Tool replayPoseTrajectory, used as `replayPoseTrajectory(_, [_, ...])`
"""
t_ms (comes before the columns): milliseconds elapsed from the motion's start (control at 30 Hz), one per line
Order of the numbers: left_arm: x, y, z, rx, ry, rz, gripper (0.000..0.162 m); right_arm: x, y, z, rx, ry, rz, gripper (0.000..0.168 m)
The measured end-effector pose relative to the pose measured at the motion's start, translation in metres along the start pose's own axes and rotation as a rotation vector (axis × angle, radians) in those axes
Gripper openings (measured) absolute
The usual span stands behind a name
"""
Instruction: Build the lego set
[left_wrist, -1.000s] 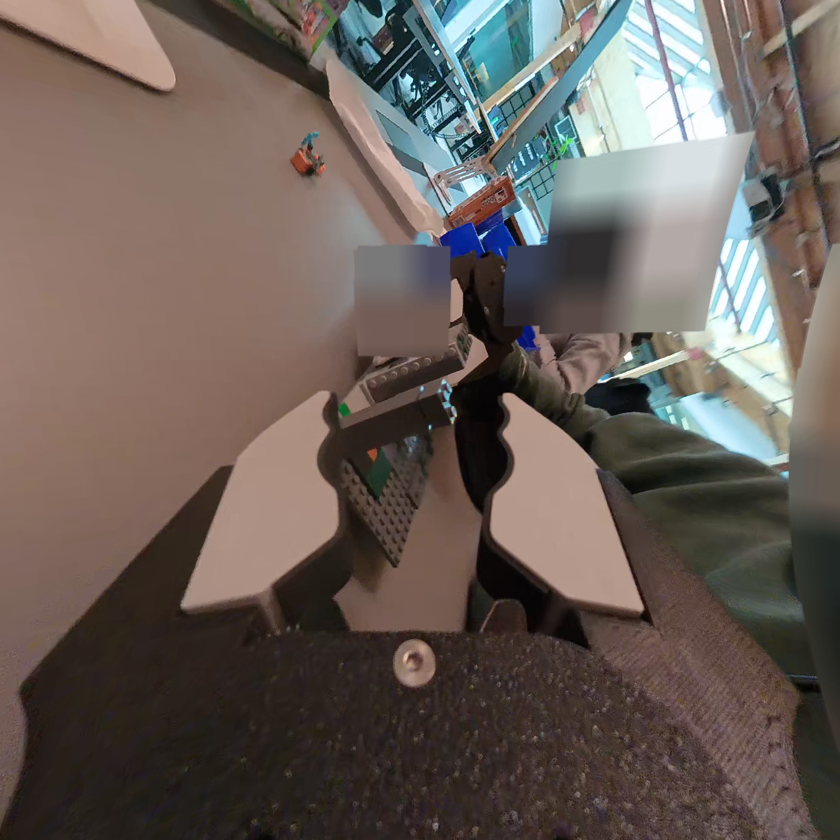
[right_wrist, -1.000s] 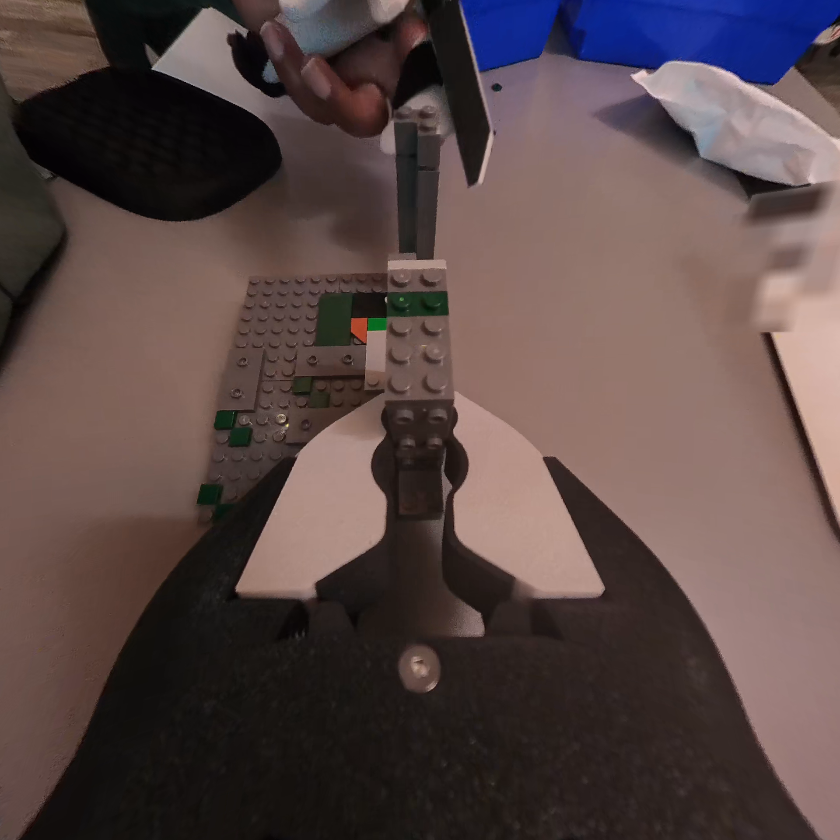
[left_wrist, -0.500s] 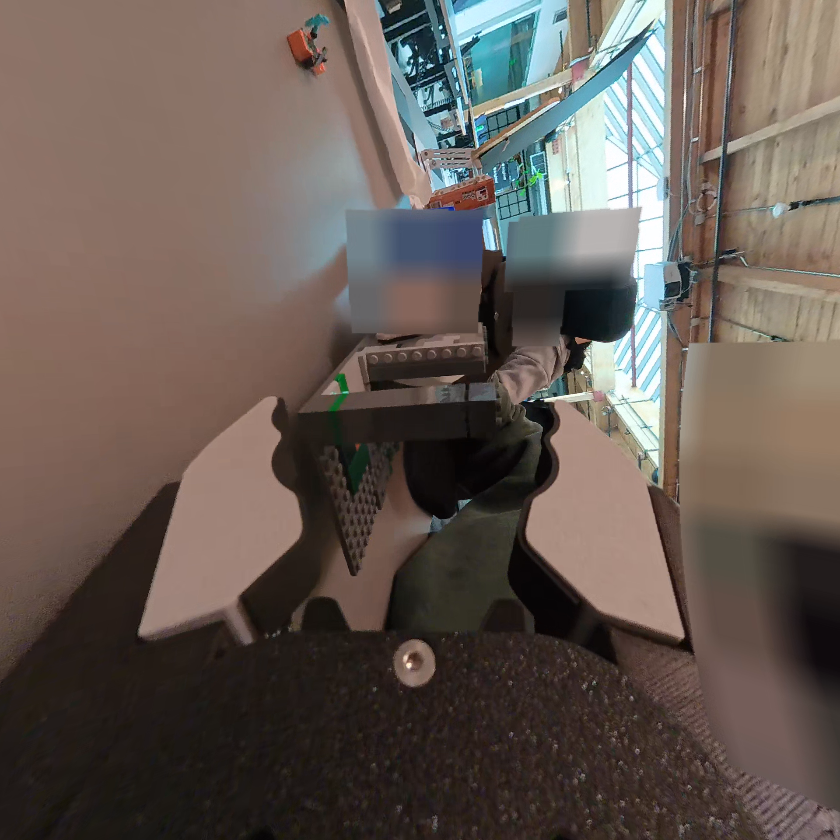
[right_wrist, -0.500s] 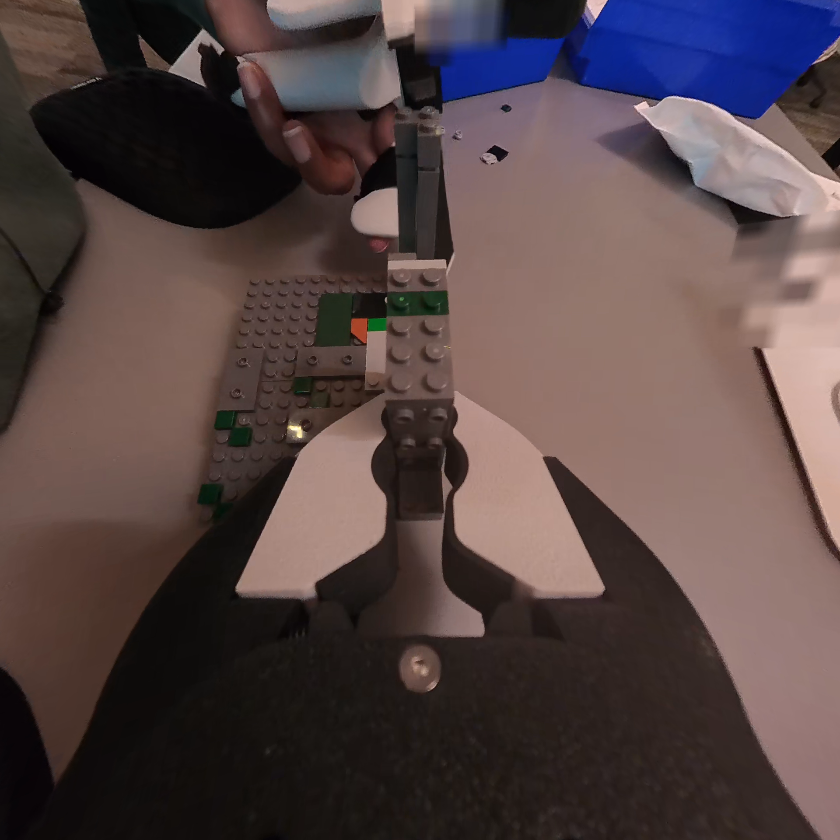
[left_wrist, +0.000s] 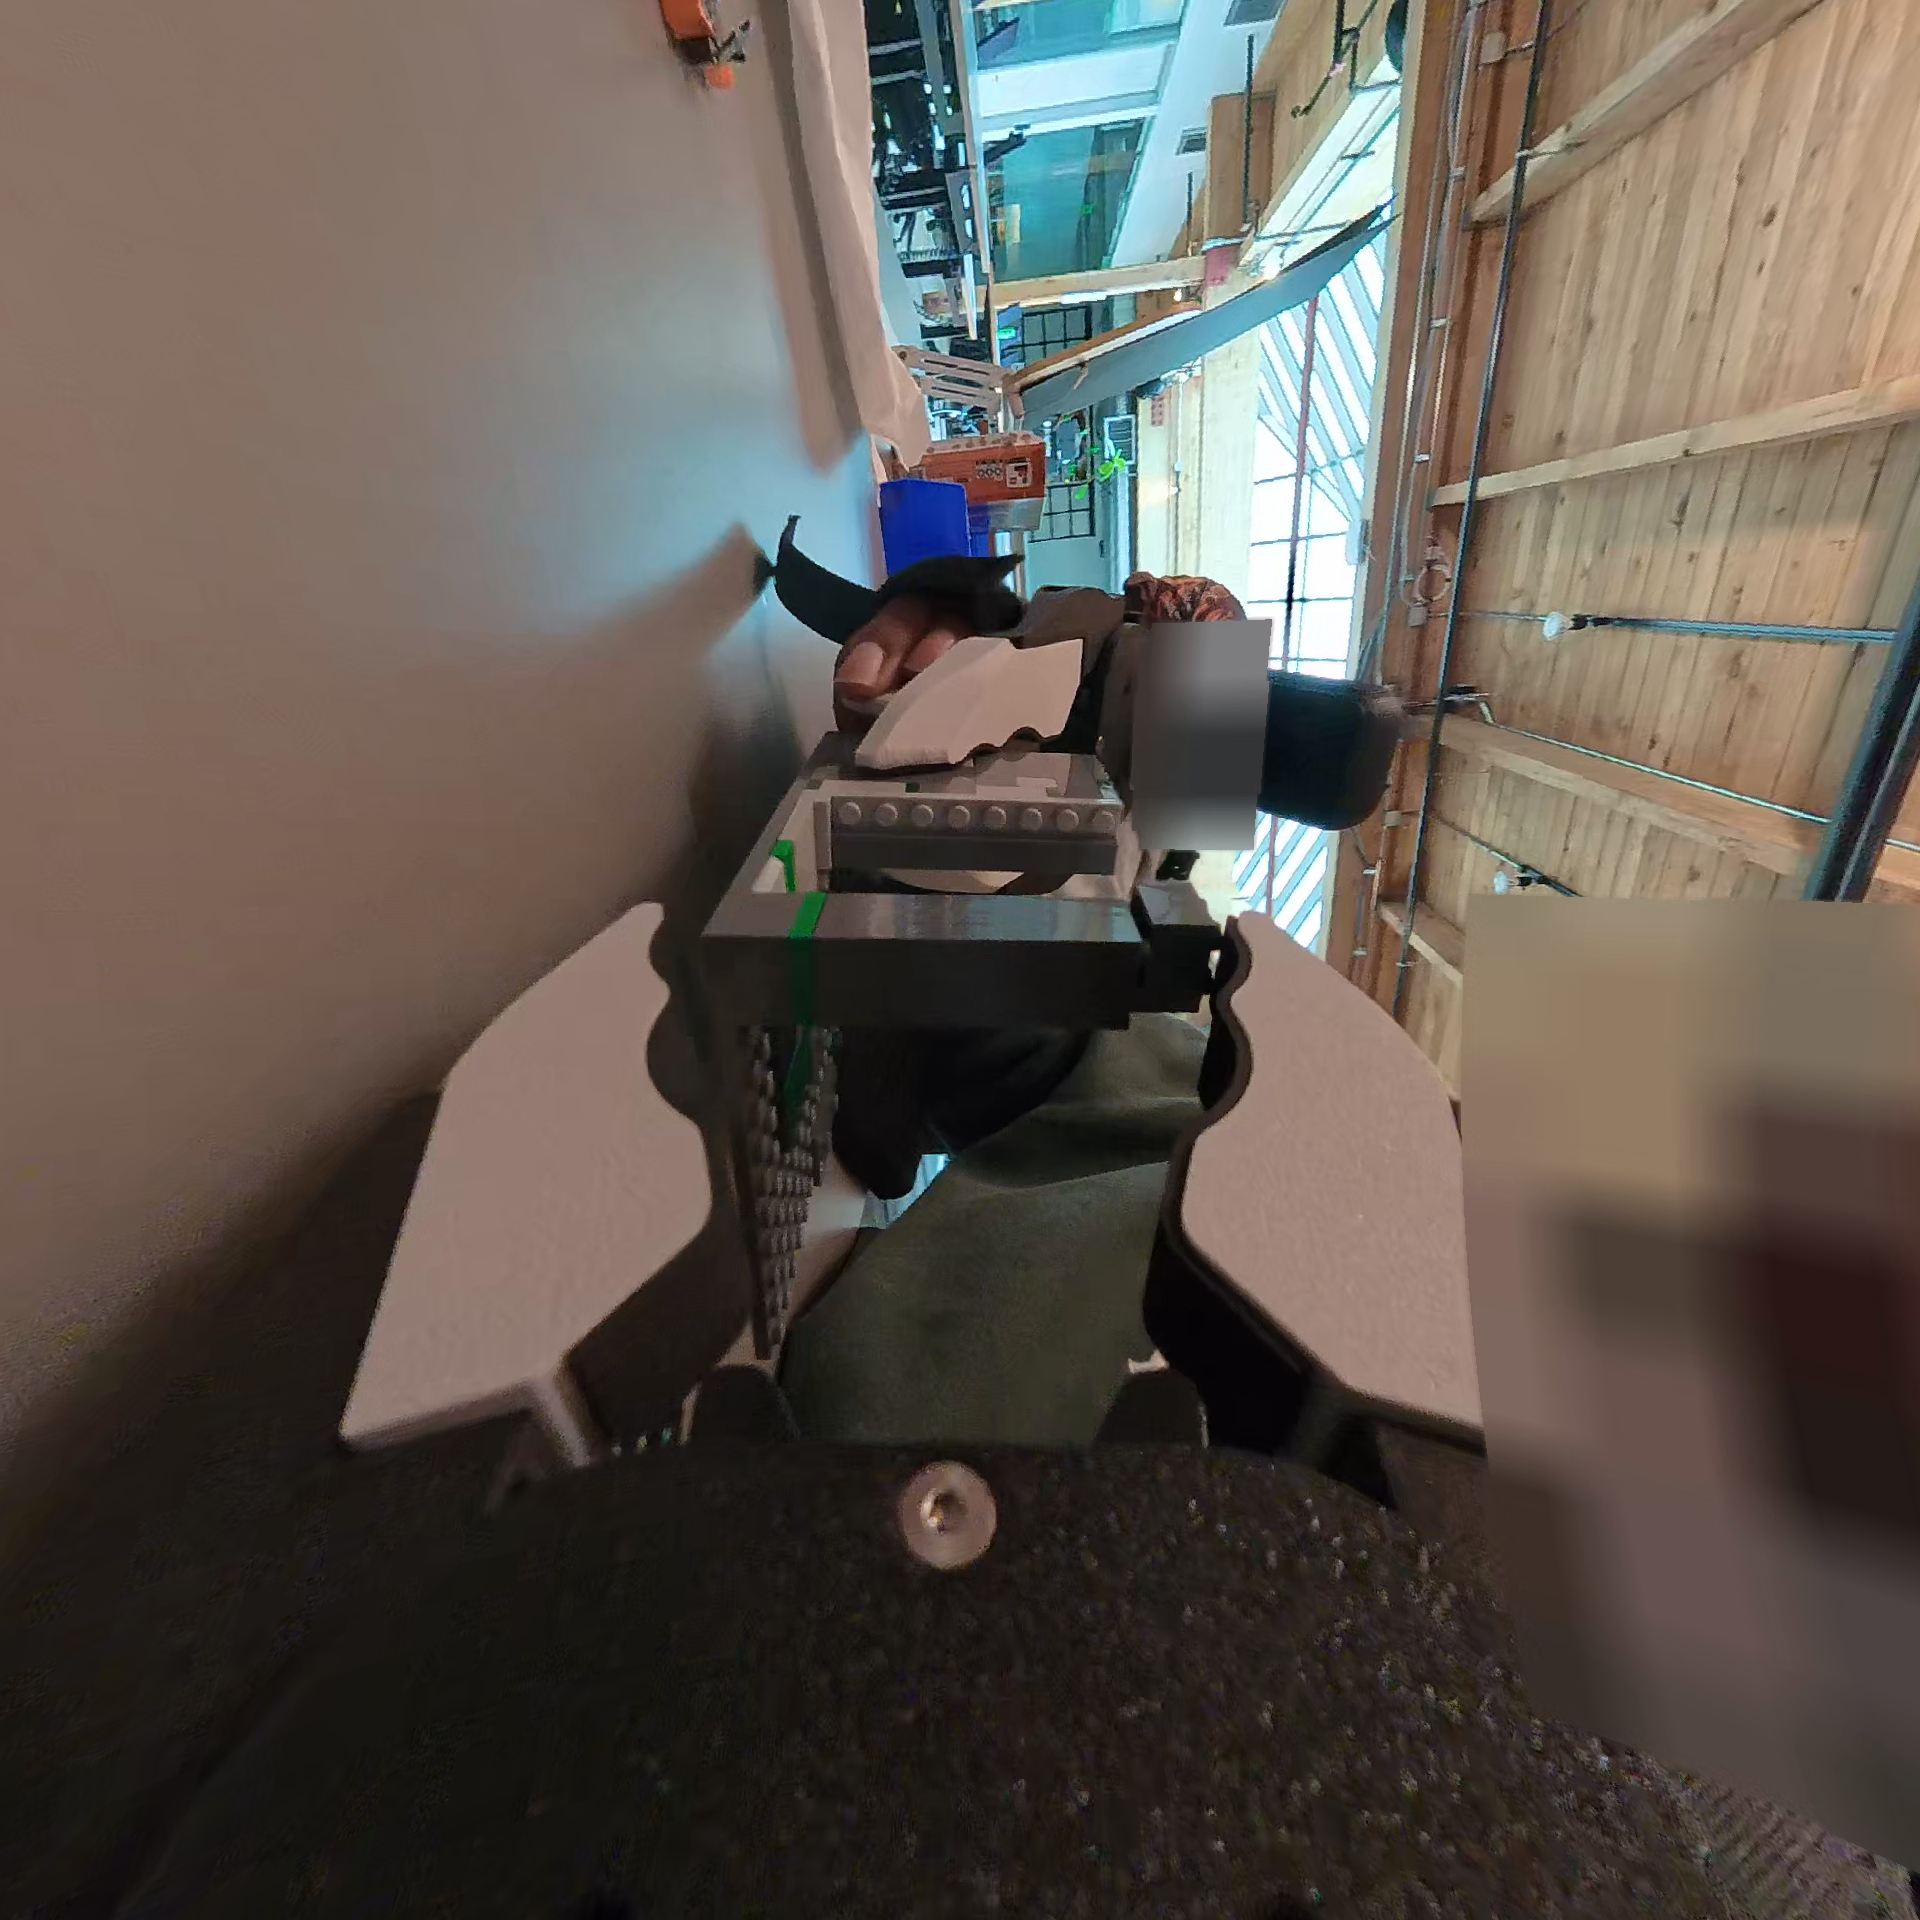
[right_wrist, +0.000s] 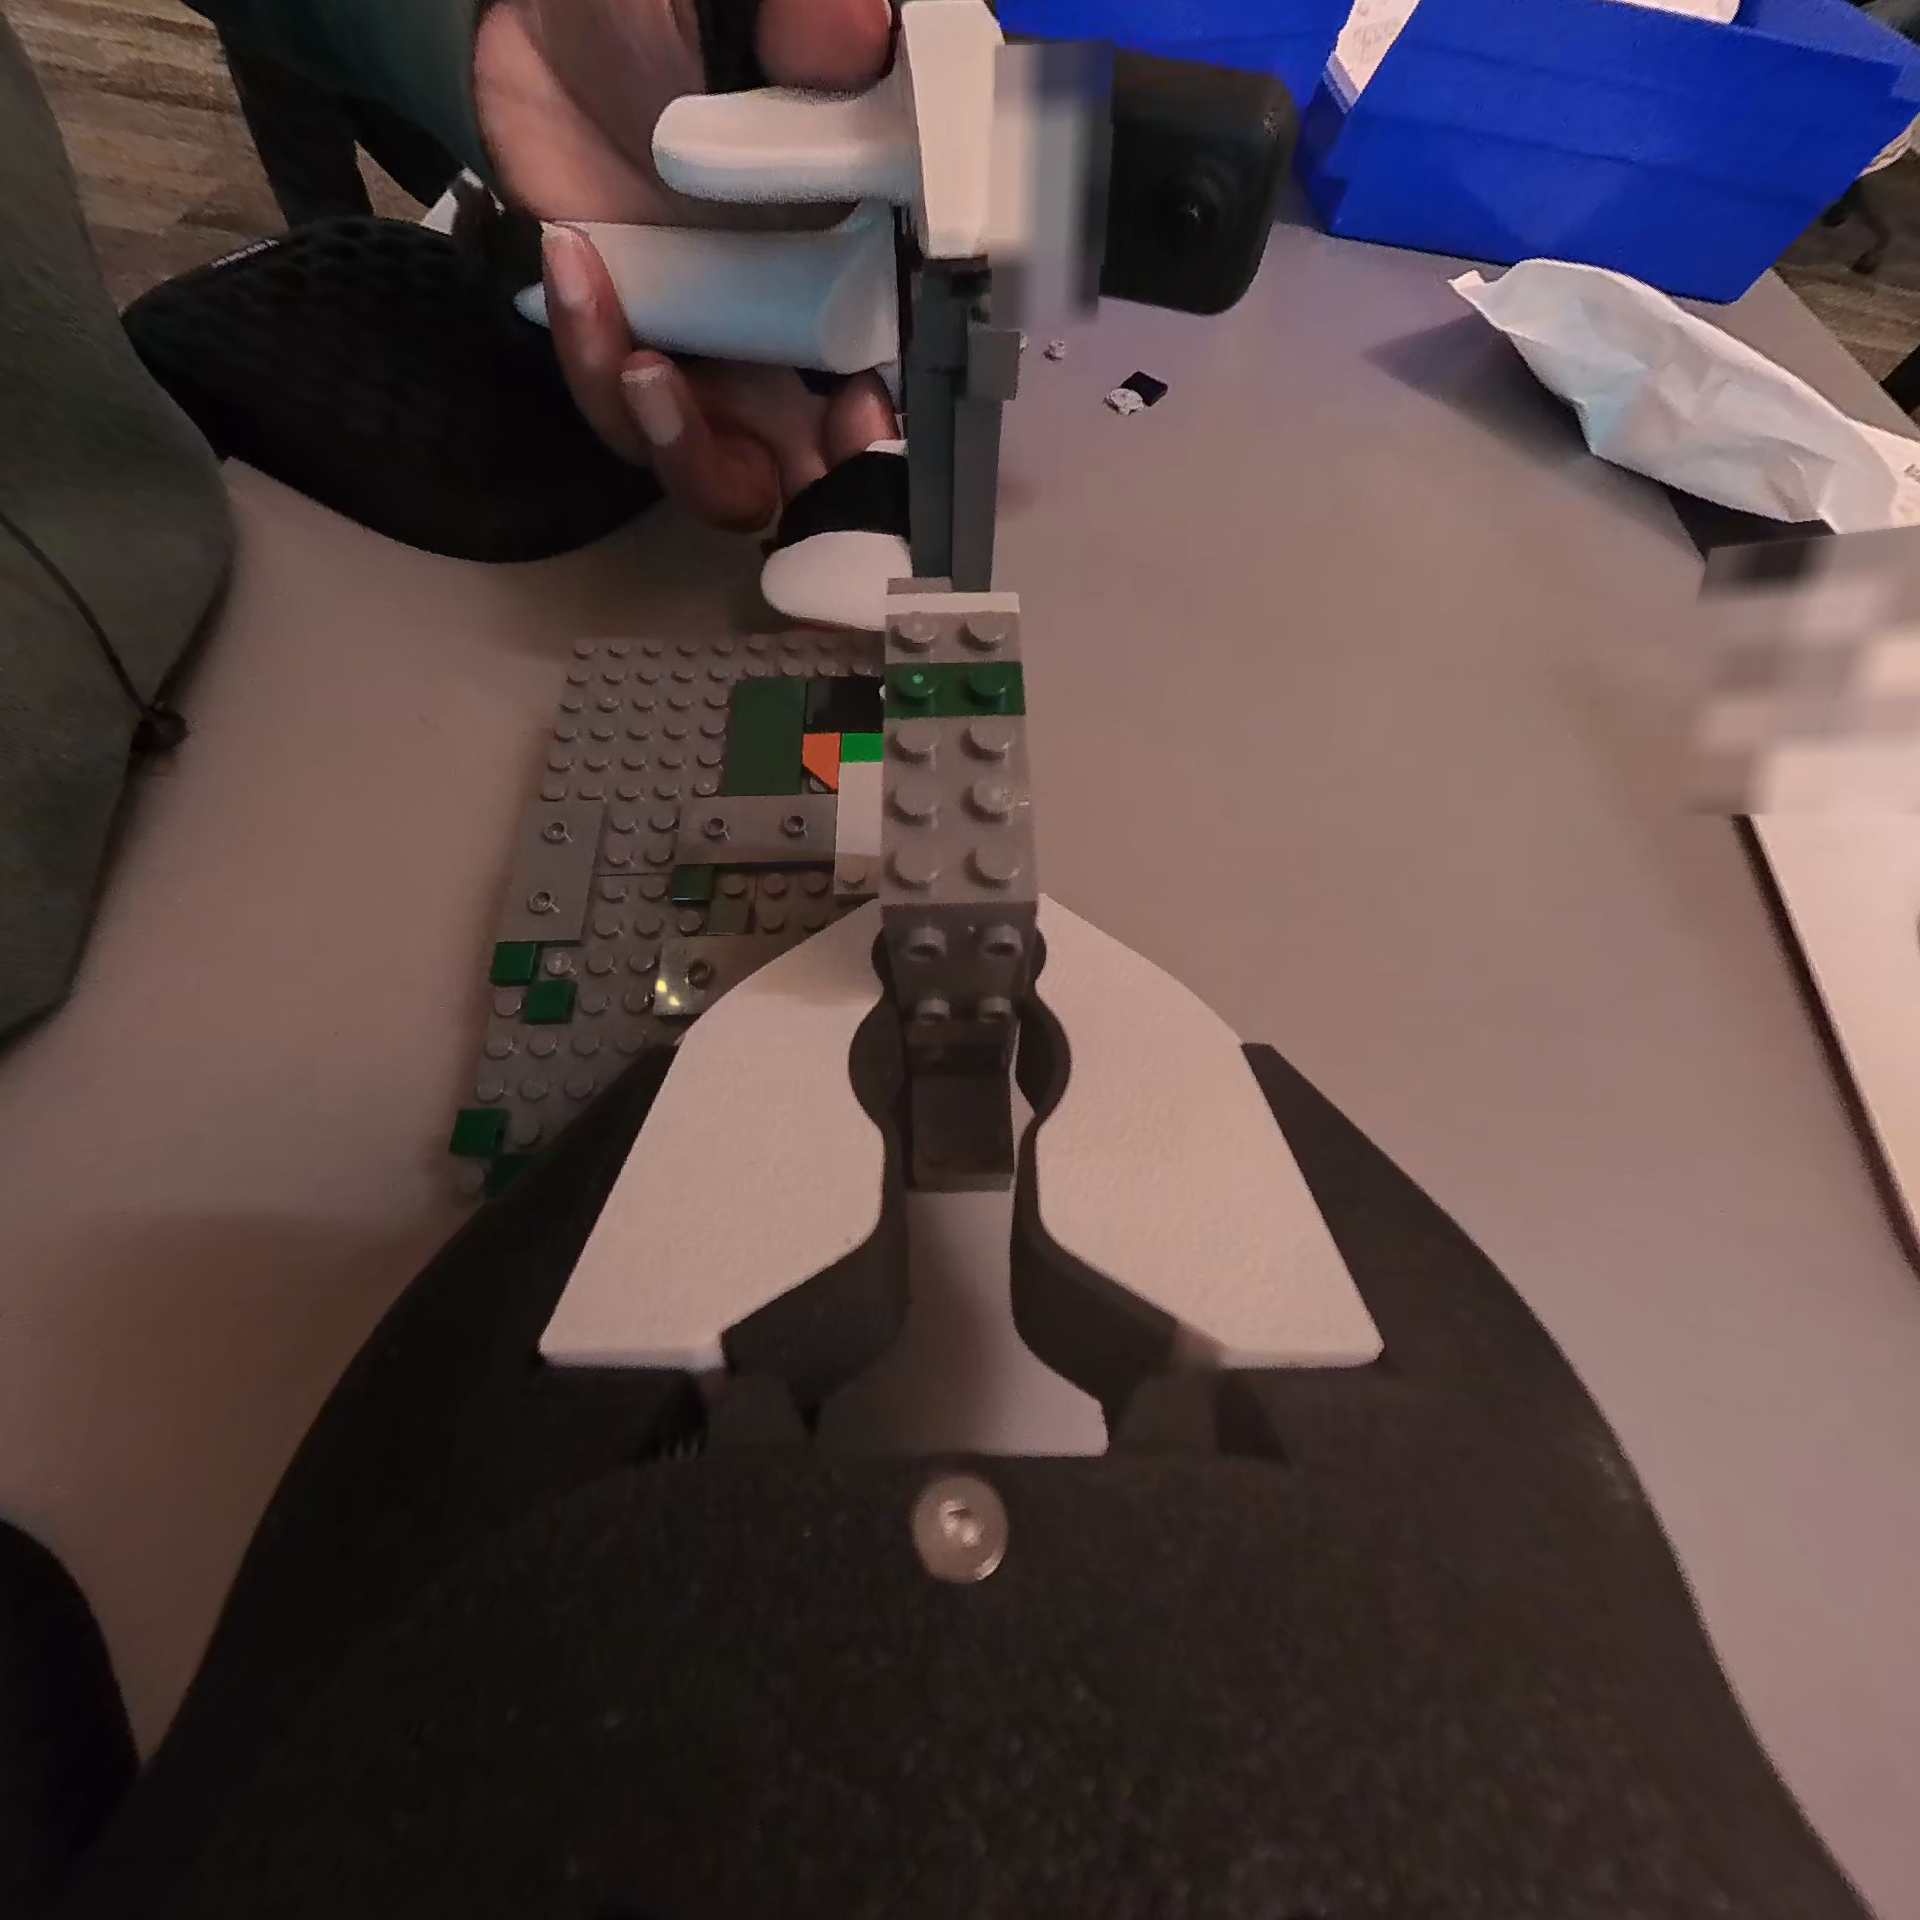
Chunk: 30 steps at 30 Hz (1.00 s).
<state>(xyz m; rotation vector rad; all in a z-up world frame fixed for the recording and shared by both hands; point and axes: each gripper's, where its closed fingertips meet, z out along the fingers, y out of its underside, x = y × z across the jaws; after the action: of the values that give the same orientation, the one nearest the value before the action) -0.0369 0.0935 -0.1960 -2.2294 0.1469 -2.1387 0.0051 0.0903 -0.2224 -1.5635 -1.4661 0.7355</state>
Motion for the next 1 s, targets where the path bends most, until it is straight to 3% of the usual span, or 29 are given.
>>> replayPoseTrajectory(467, [0.01, 0.006, -0.002, -0.021, 0.065, -0.021, 0.091, -0.003, -0.006, -0.003, 0.015, -0.025, 0.009, 0.017])
replayPoseTrajectory(1000, [0.005, 0.012, -0.003, -0.055, 0.006, -0.016, 0.091, -0.008, -0.004, -0.001, -0.042, -0.062, 0.016, 0.017])
